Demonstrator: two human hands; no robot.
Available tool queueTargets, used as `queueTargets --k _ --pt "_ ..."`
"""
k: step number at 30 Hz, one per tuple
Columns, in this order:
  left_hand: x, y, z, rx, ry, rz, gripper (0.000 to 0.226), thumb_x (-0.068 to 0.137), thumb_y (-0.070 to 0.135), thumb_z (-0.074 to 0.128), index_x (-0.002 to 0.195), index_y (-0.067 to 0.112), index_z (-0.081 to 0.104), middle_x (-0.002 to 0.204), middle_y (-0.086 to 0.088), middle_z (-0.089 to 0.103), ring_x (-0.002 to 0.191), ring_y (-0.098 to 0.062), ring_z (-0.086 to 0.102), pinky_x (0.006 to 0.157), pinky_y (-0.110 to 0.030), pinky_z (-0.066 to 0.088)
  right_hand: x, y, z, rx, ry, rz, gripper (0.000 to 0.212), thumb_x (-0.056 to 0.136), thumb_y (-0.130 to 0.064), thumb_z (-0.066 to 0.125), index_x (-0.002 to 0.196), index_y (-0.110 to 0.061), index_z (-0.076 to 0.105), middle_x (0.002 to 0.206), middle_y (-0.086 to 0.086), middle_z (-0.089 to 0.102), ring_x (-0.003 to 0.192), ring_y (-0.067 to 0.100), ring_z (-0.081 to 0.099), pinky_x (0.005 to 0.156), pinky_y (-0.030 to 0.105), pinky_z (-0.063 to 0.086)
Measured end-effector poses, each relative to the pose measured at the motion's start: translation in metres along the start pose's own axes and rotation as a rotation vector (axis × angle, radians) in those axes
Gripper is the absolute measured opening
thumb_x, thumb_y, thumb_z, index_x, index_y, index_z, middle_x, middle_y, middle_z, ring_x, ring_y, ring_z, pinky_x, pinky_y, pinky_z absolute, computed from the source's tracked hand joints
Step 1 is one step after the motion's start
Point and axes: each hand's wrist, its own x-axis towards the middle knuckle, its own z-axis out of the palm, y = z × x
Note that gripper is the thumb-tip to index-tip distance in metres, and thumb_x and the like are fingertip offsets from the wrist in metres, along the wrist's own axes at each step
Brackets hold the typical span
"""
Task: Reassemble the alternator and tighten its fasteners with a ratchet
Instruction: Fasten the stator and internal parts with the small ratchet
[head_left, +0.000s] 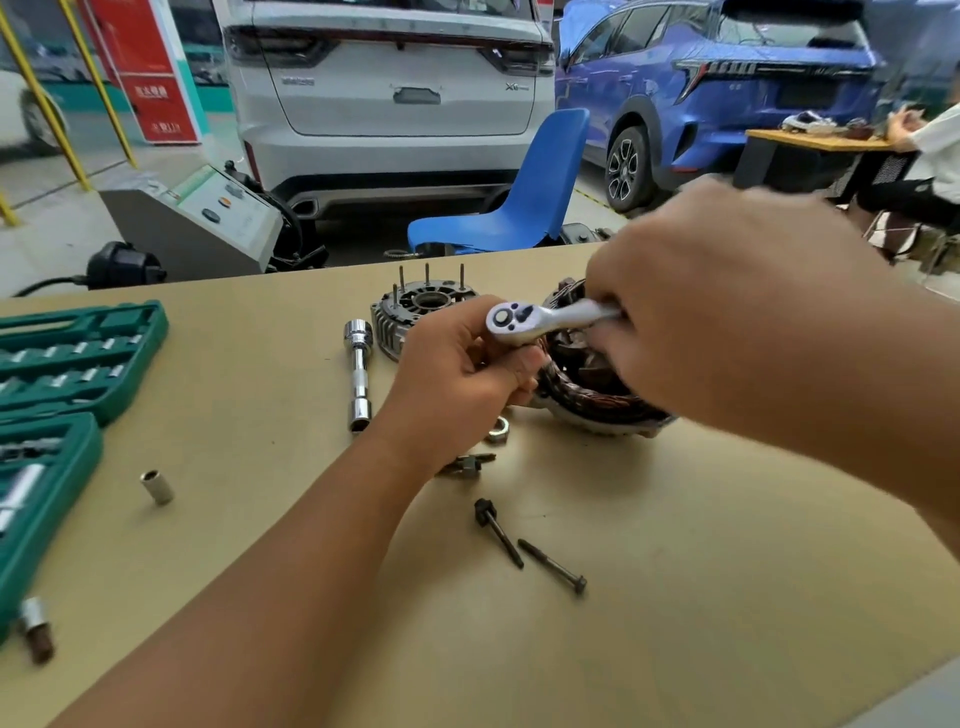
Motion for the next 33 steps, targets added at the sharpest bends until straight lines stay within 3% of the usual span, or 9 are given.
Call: queueTargets --k 4,8,10,14,18,20,24,29,33 --pt "-0.001 0.000 0.004 0.108 0.071 0.035 0.041 0.085 -0.011 0.068 0.067 0.024 0.058 0.059 0.010 0.057 0.053 -0.004 0.051 0.053 -0.019 0.043 0.003 -0.014 0.014 0.051 -0.250 -0.082 0.025 0.084 -0.039 0.061 0.102 -0.021 0.059 0.092 0.004 0.053 0.077 0.030 0.061 0.072 0.040 0.051" --pt "0.000 0.001 -0.003 0.001 -0.002 -0.035 0.016 0.089 -0.006 0.072 0.084 0.009 0.068 0.072 -0.001 0.071 0.064 -0.016 0.071 0.060 -0.022 0.058 0.017 0.009 -0.005 -0.094 -0.021 -0.057 0.005 0.082 -0.026 0.061 0.085 -0.026 0.064 0.074 0.000 0.058 0.062 0.025 0.058 0.055 0.027 0.039" --pt "0.000 0.003 -0.004 0.008 0.000 -0.030 0.022 0.089 -0.006 0.073 0.082 0.015 0.068 0.071 0.003 0.071 0.063 -0.016 0.071 0.060 -0.022 0.057 0.020 0.005 -0.006 -0.118 -0.003 -0.068 0.009 0.079 -0.023 0.059 0.071 -0.021 0.056 0.066 0.003 0.055 0.057 0.028 0.056 0.057 0.034 0.046" --pt "0.000 0.003 -0.001 0.094 0.044 0.027 0.048 0.083 -0.009 0.070 0.065 0.034 0.059 0.059 0.012 0.060 0.052 -0.005 0.054 0.052 -0.015 0.043 0.022 -0.004 0.001 -0.061 -0.066 -0.140 0.012 0.068 -0.027 0.053 0.077 -0.019 0.053 0.065 0.002 0.052 0.048 0.026 0.053 0.052 0.036 0.049" --pt "0.002 0.000 -0.006 0.070 -0.026 0.001 0.021 0.087 -0.001 0.075 0.082 0.019 0.071 0.071 0.006 0.069 0.065 -0.014 0.070 0.061 -0.025 0.057 0.022 0.005 -0.007 -0.138 0.023 -0.095 0.004 0.068 -0.023 0.059 0.068 -0.023 0.054 0.057 -0.003 0.050 0.047 0.019 0.047 0.048 0.026 0.036" --pt "0.003 0.002 -0.005 0.071 -0.023 0.033 0.021 0.086 0.003 0.076 0.079 0.023 0.071 0.068 0.008 0.067 0.063 -0.010 0.066 0.061 -0.024 0.054 0.020 -0.003 -0.006 -0.202 -0.006 -0.092 0.016 0.071 -0.024 0.060 0.061 -0.021 0.048 0.053 -0.002 0.045 0.044 0.019 0.042 0.049 0.026 0.028" --pt "0.003 0.001 -0.003 0.084 -0.010 0.085 0.028 0.084 0.008 0.075 0.073 0.033 0.068 0.066 0.007 0.067 0.058 -0.010 0.059 0.054 -0.027 0.050 0.016 -0.013 0.002 -0.024 -0.146 -0.167 0.009 0.071 -0.032 0.053 0.074 -0.024 0.054 0.069 -0.002 0.051 0.051 0.023 0.056 0.062 0.038 0.050" --pt "0.005 -0.005 -0.010 0.004 -0.055 0.005 0.006 0.084 0.005 0.075 0.086 0.011 0.075 0.075 -0.002 0.072 0.069 -0.020 0.069 0.063 -0.032 0.059 0.020 0.000 -0.015 -0.135 0.010 -0.073 0.017 0.073 -0.022 0.061 0.064 -0.020 0.047 0.057 0.000 0.048 0.048 0.019 0.047 0.052 0.029 0.032" --pt "0.005 -0.007 -0.008 0.034 -0.035 0.050 0.005 0.081 0.000 0.071 0.080 0.004 0.073 0.071 -0.010 0.070 0.064 -0.032 0.064 0.056 -0.049 0.054 0.018 -0.017 -0.009 0.011 -0.226 -0.173 0.018 0.072 -0.036 0.060 0.083 -0.022 0.057 0.072 0.000 0.059 0.059 0.024 0.061 0.064 0.041 0.053"
